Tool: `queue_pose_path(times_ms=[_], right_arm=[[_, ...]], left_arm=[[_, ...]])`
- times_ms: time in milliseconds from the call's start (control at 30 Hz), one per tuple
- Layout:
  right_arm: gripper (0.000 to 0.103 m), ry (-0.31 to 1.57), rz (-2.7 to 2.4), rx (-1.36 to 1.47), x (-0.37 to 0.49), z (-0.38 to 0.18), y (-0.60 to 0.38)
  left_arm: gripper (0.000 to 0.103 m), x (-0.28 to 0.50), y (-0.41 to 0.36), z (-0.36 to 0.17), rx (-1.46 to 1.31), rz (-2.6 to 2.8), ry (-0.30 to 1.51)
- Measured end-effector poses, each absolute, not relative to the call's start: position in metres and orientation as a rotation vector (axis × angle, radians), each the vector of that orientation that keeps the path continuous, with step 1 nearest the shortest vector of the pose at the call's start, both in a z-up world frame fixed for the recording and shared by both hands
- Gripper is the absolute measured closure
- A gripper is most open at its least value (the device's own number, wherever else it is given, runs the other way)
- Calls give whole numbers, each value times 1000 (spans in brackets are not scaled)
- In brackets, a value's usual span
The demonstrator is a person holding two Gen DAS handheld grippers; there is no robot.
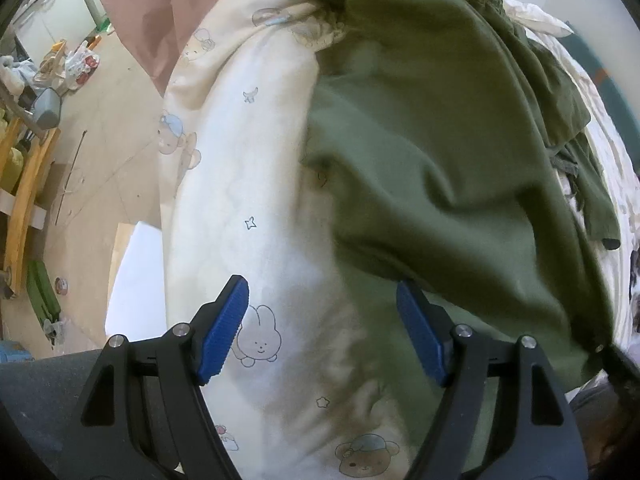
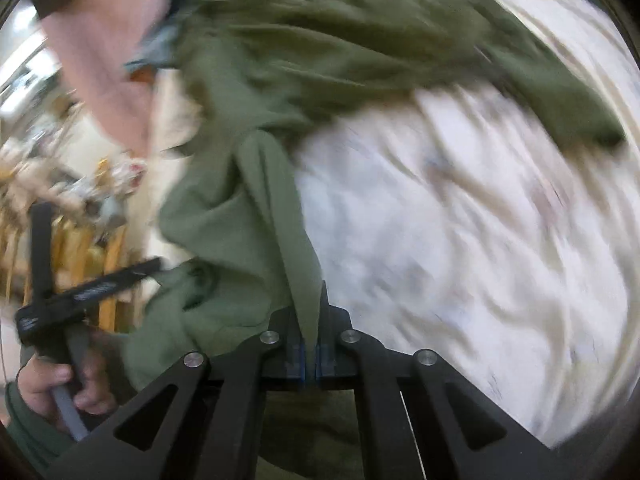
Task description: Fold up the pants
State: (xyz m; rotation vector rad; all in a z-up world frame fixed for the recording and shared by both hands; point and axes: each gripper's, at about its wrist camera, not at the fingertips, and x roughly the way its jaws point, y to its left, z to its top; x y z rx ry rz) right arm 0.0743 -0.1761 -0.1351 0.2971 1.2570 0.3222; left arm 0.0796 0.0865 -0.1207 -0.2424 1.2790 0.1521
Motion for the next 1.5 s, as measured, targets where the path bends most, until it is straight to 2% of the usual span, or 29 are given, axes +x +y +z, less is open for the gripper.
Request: queue_pose_path(times_ms=[167, 367, 433, 533, 567, 633, 700, 733, 1133, 1200, 1300, 1467, 1500], right_arm=[[102, 1519, 325, 308, 64, -201, -170], [102, 1451, 387, 283, 68, -186, -157], [96, 1469, 375, 300, 69, -188, -162], [95, 1485, 374, 348, 67, -185, -169], [90, 1468, 377, 348, 66, -179, -172], [74, 1429, 371, 341, 67, -165, -185], [46, 1377, 371, 333, 65, -150, -196], [44, 1348, 374, 329, 65, -141, -200], [40, 1184, 284, 286, 116, -93, -256], [28, 1140, 167, 243, 142, -93, -280], [26, 1148, -40, 282, 183, -109, -335], [26, 1224, -234, 574, 229, -158, -406], [30, 1223, -247, 628, 237, -168, -413]], left_arm=[[29, 80, 77, -122, -199, 145, 1273], [29, 82, 81, -144, -230, 172, 1361], [29, 83, 83, -143, -209, 189, 1350], [29, 83, 84, -137, -211, 187, 1339], [29, 84, 85, -135, -216, 186, 1336], [29, 86, 89, -128, -223, 187, 1326], [29, 90, 91, -122, -217, 192, 1305], [29, 92, 91, -119, -211, 196, 1298], [29, 130, 85, -100, -163, 153, 1258], [29, 137, 84, -98, -143, 159, 1239], [29, 142, 81, -108, -153, 149, 1250], [29, 144, 74, -121, -150, 129, 1269], [29, 143, 71, -121, -126, 128, 1263]])
